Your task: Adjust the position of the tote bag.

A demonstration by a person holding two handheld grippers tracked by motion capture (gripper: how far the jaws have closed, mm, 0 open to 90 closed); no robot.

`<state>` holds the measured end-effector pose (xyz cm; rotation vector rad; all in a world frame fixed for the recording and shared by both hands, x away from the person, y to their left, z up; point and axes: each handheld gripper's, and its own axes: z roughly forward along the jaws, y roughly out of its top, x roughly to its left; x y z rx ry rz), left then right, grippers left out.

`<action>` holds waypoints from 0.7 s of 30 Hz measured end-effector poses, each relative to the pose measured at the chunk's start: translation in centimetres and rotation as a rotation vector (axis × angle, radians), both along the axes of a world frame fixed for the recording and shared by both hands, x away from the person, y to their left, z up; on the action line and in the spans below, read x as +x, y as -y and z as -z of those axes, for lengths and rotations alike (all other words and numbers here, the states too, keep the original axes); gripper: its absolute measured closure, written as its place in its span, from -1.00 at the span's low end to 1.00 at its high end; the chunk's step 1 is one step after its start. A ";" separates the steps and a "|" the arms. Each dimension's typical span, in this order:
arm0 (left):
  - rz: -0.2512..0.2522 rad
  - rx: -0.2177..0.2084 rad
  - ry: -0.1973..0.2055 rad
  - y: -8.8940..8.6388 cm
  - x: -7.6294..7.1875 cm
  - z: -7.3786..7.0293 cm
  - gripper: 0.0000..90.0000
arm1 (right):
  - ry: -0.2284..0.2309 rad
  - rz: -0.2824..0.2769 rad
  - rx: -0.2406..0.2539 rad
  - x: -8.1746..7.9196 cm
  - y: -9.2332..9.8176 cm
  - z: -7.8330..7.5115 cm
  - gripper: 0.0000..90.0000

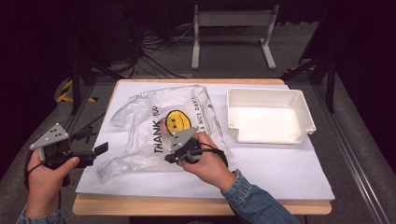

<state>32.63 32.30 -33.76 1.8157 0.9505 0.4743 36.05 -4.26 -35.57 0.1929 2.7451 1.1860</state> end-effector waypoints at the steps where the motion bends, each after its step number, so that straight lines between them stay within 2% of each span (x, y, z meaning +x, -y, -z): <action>1: 0.000 0.000 0.000 0.0 0.0 0.0 -0.69 | 0.000 0.000 0.000 0.0 0.0 0.0 1.00; 2: -0.004 -0.011 0.007 -0.1 0.1 -0.1 -0.69 | 0.006 0.007 0.014 -0.1 0.9 -0.3 1.00; 4: -0.007 -0.012 0.009 -0.2 0.2 -0.2 -0.69 | 0.007 0.011 0.019 -0.2 1.2 -0.5 1.00; 5: -0.008 -0.019 0.011 -0.2 0.2 -0.2 -0.69 | 0.012 0.027 0.031 -0.3 2.2 -0.8 1.00; 9: -0.010 -0.023 0.012 -0.1 0.6 -0.3 -0.69 | 0.019 0.045 0.042 -0.4 3.3 -1.2 1.00; 10: -0.002 -0.022 0.014 0.1 0.9 -0.3 -0.69 | 0.022 0.062 0.051 -0.5 4.2 -1.5 1.00; 12: 0.001 -0.026 0.010 0.3 1.0 -0.2 -0.69 | 0.025 0.066 0.054 -0.5 4.5 -1.6 1.00; 21: 0.035 -0.018 0.004 1.4 2.1 -0.2 -0.69 | 0.032 0.138 0.081 -0.9 8.4 -2.4 1.00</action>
